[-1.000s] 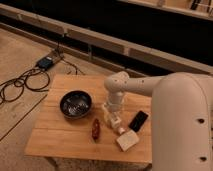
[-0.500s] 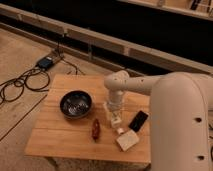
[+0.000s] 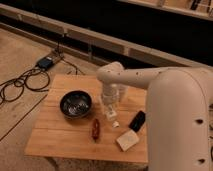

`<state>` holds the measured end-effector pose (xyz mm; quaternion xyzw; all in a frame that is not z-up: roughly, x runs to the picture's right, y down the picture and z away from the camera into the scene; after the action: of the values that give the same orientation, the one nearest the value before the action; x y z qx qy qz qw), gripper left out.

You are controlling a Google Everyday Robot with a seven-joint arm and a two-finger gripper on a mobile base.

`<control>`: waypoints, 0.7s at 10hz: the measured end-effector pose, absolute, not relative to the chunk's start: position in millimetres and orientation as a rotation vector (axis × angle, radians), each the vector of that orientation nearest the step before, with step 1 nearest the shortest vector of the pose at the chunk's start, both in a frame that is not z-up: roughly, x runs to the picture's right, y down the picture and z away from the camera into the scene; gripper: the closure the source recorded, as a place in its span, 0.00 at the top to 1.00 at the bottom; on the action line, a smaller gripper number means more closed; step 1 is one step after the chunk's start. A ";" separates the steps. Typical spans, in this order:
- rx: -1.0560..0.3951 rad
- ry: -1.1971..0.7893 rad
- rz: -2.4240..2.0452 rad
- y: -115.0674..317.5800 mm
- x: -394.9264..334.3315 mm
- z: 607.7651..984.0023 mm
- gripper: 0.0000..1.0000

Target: Place the bottle in the ceramic bowl

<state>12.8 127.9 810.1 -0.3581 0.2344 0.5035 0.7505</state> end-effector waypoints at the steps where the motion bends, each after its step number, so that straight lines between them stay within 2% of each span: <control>1: -0.787 0.500 1.071 121.5 0.3 804.9 0.00; 4: -0.813 0.471 0.969 107.8 -38.9 795.2 0.00; 7: -0.846 0.459 0.868 103.7 -77.0 800.8 0.00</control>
<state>-77.0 103.7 800.8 -0.3938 0.2138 0.4042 0.7974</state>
